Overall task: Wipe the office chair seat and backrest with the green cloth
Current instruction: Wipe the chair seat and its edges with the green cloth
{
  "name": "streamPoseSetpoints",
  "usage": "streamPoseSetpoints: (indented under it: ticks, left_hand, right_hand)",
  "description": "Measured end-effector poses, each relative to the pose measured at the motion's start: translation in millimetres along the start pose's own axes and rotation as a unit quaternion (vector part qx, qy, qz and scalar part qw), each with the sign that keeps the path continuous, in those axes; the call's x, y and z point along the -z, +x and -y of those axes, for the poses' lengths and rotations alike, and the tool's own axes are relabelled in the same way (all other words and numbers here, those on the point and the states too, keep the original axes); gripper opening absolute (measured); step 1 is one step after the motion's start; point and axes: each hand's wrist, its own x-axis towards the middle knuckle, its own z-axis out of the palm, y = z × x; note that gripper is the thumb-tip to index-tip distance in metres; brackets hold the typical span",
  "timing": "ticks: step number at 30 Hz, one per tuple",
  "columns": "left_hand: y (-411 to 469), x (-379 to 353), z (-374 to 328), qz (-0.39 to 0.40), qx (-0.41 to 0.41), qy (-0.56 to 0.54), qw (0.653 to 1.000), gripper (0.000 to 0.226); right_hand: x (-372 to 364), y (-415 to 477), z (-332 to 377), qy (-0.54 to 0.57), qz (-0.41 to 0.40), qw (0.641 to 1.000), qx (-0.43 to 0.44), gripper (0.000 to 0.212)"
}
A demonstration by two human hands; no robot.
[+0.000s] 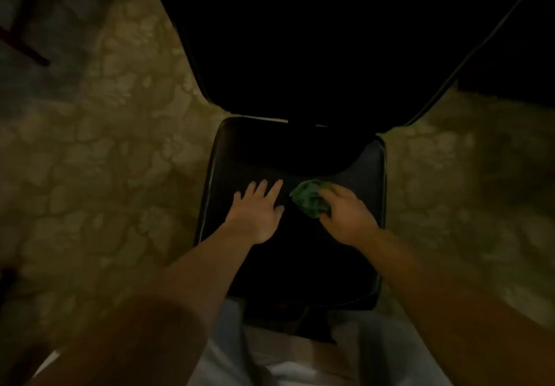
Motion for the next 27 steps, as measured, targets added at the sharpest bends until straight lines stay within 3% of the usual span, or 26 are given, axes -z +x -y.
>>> streamPoseSetpoints:
  ticks: [3,7,15,20,27]
  left_hand:
    - [30,-38,20,0.001,0.005,0.018,1.000,0.062]
    - [63,-83,25,-0.060,0.035,0.053,0.996,0.065]
    - [85,-135,26,-0.166,0.051,0.071,0.982,0.073]
    - [88,-148,23,-0.214,0.058,0.086,0.971,0.072]
    - [61,-170,0,-0.244,0.001,0.155,0.957,0.066]
  right_hand:
    - [-32,27,-8,0.024,-0.068,0.996,-0.061,0.060]
    - [-68,55,-2,0.004,-0.127,0.982,-0.139,0.074]
    - [-90,76,-31,-0.143,-0.174,0.974,0.003,0.055]
    - [-108,67,-42,-0.149,-0.193,0.970,0.000,0.058]
    - [-125,29,-55,-0.187,-0.201,0.961,0.010,0.050]
